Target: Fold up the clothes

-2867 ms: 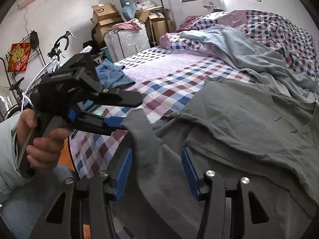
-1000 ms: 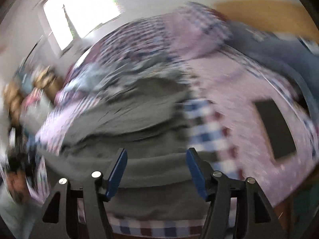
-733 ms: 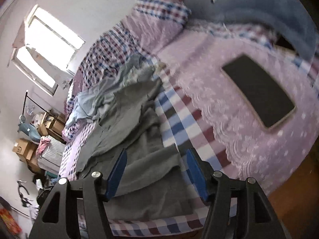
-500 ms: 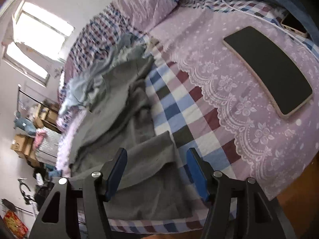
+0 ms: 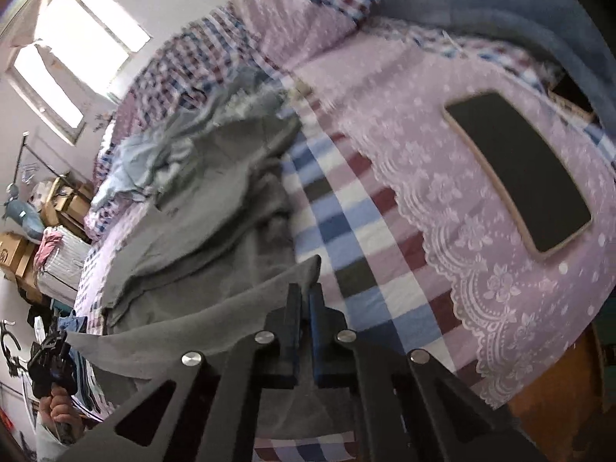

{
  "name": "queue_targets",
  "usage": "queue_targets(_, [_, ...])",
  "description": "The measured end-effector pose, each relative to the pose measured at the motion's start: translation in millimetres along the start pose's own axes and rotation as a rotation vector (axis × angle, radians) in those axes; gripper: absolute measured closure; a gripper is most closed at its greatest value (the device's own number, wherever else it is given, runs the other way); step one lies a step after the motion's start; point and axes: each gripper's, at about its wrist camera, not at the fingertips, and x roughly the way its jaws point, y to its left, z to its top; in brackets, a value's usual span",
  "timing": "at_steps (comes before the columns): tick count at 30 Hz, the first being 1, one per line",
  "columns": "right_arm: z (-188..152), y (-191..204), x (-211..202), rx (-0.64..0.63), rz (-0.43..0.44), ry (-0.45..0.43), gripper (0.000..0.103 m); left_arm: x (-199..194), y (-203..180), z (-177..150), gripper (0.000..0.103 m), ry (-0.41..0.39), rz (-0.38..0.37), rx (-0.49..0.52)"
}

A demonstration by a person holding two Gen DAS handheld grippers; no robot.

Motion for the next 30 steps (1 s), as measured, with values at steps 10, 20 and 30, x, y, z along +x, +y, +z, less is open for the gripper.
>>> queue_targets(10, [13.0,19.4,-13.2,-0.032,0.023,-0.055,0.101,0.4,-1.3,6.5,0.101,-0.020,-0.030,-0.003])
queue_targets(20, [11.9,-28.6,-0.3,0.193,0.082,0.027,0.096,8.6,1.9,7.4,0.101,-0.006,-0.010,-0.016])
queue_targets(30, [10.4,-36.0,15.4,0.218,0.059,0.095,0.082,10.1,1.9,4.4,0.101,-0.007,0.003,-0.015])
